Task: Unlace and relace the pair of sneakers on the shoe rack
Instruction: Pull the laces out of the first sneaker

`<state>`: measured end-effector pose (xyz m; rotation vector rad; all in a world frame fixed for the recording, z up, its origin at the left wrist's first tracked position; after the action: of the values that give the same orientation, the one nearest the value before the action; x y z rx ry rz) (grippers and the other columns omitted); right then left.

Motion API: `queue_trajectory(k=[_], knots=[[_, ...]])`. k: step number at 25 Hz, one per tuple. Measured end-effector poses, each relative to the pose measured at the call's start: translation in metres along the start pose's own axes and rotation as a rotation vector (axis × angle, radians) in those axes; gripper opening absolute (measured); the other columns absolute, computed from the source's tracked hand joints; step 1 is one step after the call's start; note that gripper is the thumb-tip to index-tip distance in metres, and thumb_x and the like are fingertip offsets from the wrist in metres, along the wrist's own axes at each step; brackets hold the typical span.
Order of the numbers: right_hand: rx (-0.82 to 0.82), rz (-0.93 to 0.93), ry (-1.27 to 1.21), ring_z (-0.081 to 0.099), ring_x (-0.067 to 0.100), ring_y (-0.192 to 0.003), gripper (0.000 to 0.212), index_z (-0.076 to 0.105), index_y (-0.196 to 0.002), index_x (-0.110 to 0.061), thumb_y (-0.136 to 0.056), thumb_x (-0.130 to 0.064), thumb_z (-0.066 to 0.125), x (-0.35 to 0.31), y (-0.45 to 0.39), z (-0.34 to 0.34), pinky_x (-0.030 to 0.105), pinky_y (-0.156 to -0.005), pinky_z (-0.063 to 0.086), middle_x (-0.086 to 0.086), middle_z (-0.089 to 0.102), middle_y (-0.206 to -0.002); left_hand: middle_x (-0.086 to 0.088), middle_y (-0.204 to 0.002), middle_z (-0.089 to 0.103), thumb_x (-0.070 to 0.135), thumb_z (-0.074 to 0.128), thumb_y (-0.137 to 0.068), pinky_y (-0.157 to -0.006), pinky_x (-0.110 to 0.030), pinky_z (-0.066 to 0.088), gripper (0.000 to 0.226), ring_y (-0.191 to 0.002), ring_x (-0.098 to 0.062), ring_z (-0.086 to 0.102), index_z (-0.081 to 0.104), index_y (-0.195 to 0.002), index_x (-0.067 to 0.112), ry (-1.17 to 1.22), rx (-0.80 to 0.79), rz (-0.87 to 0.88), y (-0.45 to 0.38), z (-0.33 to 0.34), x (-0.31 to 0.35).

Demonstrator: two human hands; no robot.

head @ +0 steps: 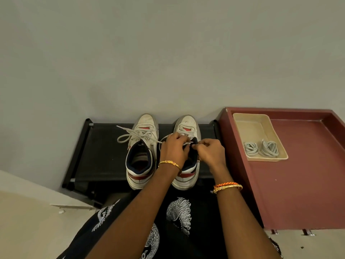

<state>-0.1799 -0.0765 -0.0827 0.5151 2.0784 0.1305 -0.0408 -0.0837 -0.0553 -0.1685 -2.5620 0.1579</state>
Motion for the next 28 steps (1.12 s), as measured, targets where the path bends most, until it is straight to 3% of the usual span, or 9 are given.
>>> queue_trajectory(k=[4,9,12,14,15,17,21,23,28], knots=[[-0.126,0.105,-0.12,0.067,0.021,-0.069,0.005,0.071,-0.074,-0.013,-0.074,-0.017,0.068,0.008,-0.007,0.007,0.044,-0.076,0.059,0.008,0.069,-0.073,-0.008,-0.107,0.057,0.028,0.053,-0.094,-0.08,-0.034,0.041,0.027,-0.104,-0.024,0.048,0.067,-0.113,0.015,-0.064,0.011,0.08,-0.007,0.002,0.004],[-0.162,0.143,-0.185,0.07,0.022,-0.081,0.007,0.072,-0.079,-0.007,-0.075,-0.01,0.069,0.006,-0.007,0.006,0.031,-0.064,0.059,0.014,0.071,-0.088,-0.008,-0.094,0.06,0.019,0.062,-0.087,-0.066,-0.026,0.039,0.015,-0.085,-0.021,0.053,0.071,-0.092,0.008,0.071,0.166,0.095,-0.005,-0.009,0.001],[-0.203,0.189,-0.263,0.069,0.019,-0.084,0.008,0.071,-0.084,-0.004,-0.077,-0.006,0.069,0.009,-0.005,0.006,0.026,-0.057,0.055,0.012,0.071,-0.092,-0.003,-0.086,0.058,0.017,0.062,-0.087,-0.068,-0.021,0.041,0.011,-0.073,-0.011,0.05,0.068,-0.087,0.008,0.515,0.282,-0.333,-0.006,-0.013,-0.04],[-0.236,0.215,-0.307,0.068,0.018,-0.084,0.008,0.071,-0.085,-0.004,-0.078,-0.004,0.069,0.01,-0.003,0.008,0.025,-0.057,0.054,0.011,0.071,-0.093,0.001,-0.073,0.055,0.017,0.059,-0.088,-0.064,-0.025,0.045,0.011,-0.064,-0.01,0.047,0.063,-0.086,0.007,0.821,0.27,-0.697,0.001,0.002,-0.066],[-0.243,0.217,-0.31,0.068,0.018,-0.084,0.007,0.071,-0.085,-0.004,-0.078,-0.004,0.069,0.009,-0.003,0.008,0.025,-0.057,0.054,0.011,0.071,-0.093,0.003,-0.069,0.052,0.018,0.057,-0.089,-0.058,-0.023,0.043,0.011,-0.064,-0.012,0.046,0.06,-0.085,0.008,0.879,0.22,-0.775,0.003,0.009,-0.068],[-0.246,0.211,-0.309,0.068,0.017,-0.082,0.008,0.07,-0.087,-0.003,-0.079,-0.003,0.068,0.009,-0.003,0.007,0.024,-0.056,0.054,0.011,0.071,-0.092,0.003,-0.075,0.051,0.017,0.054,-0.09,-0.059,-0.023,0.039,0.006,-0.074,-0.015,0.048,0.055,-0.087,0.011,0.826,0.154,-0.657,-0.004,0.006,-0.058],[-0.304,0.19,-0.293,0.068,0.013,-0.076,0.011,0.069,-0.091,0.0,-0.081,-0.002,0.065,0.004,-0.002,0.008,0.021,-0.054,0.054,0.007,0.07,-0.086,-0.005,-0.119,0.05,0.025,0.061,-0.082,-0.086,-0.039,0.039,0.039,-0.112,-0.023,0.044,0.058,-0.122,0.025,0.085,0.069,0.071,-0.011,-0.011,-0.003],[-0.322,0.18,-0.264,0.068,0.014,-0.073,0.011,0.069,-0.092,0.002,-0.082,-0.001,0.063,0.001,-0.004,0.01,0.021,-0.054,0.055,0.008,0.07,-0.083,-0.005,-0.126,0.052,0.025,0.066,-0.079,-0.093,-0.045,0.034,0.03,-0.122,-0.027,0.042,0.067,-0.11,0.024,-0.066,0.047,0.156,-0.007,-0.006,0.009],[-0.321,0.193,-0.258,0.069,0.016,-0.074,0.016,0.068,-0.095,0.004,-0.08,0.0,0.063,0.0,-0.006,0.012,0.027,-0.064,0.059,0.008,0.07,-0.081,-0.005,-0.117,0.06,0.022,0.072,-0.075,-0.089,-0.045,0.032,0.007,-0.112,-0.029,0.053,0.073,-0.08,0.017,-0.101,0.125,0.142,-0.009,-0.006,0.006]])
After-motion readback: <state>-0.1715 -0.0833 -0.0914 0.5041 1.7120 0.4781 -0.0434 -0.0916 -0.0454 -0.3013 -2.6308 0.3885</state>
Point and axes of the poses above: each hand's wrist, its own y-axis away from the middle knuckle, its own z-axis out of the palm, x = y × z, the point moved 9 cm from there along -y, towards the middle knuckle
